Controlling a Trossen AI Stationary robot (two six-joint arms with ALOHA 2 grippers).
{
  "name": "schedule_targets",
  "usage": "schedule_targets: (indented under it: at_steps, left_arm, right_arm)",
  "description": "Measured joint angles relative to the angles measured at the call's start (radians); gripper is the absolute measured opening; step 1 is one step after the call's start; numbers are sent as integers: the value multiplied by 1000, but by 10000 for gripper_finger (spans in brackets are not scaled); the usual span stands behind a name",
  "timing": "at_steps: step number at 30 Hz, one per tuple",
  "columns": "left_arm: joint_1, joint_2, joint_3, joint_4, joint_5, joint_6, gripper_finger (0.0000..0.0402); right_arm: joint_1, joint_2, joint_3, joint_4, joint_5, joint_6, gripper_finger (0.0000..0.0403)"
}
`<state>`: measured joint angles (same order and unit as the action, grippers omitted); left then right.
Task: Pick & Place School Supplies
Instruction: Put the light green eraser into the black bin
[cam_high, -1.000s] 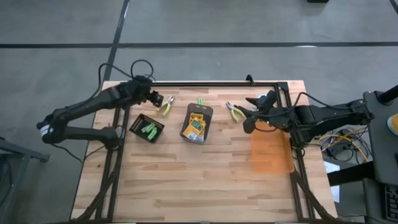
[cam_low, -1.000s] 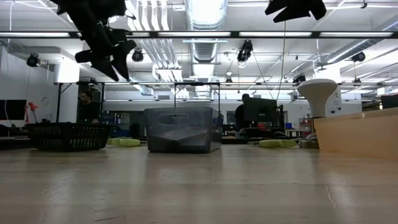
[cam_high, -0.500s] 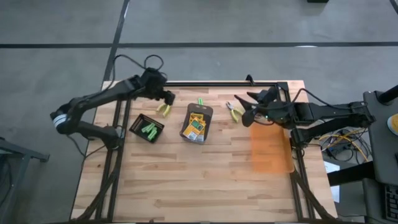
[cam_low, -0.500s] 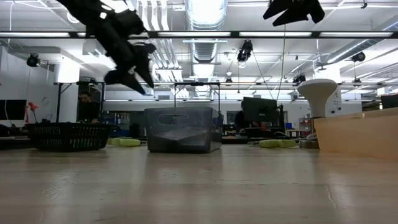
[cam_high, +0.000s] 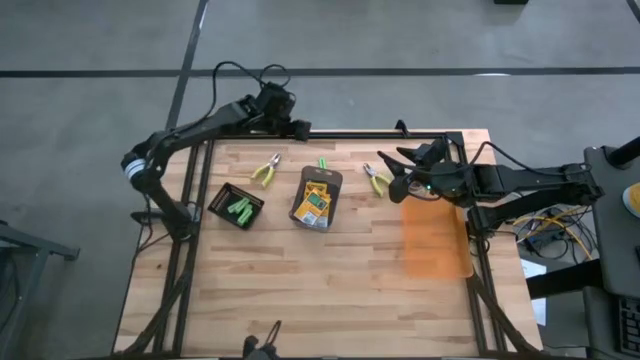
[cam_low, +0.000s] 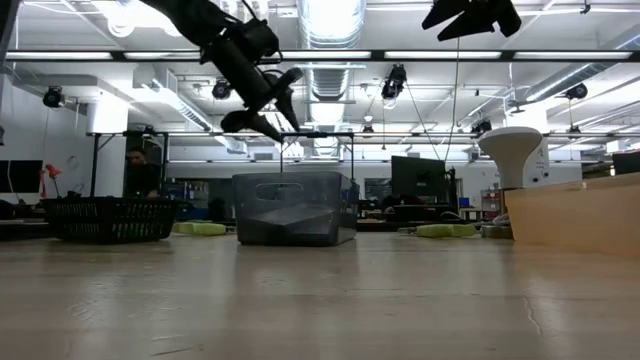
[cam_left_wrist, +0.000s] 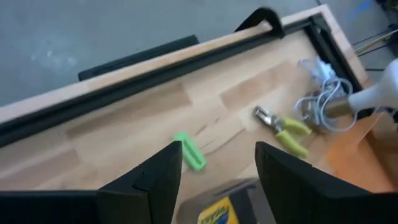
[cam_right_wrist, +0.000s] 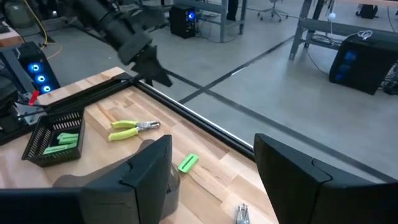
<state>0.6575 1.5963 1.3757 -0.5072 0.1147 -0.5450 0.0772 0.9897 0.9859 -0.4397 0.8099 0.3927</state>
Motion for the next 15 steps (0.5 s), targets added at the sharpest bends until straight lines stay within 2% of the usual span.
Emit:
schedule_targets:
  at_steps: [6,15]
  left_arm:
    - [0,41,69,1,0,-9,209]
    - [-1,43,63,33,-3,-168,209]
  right_arm:
    - [0,0,0,0,0,0,224]
    - [1,0,0,0,0,0,224]
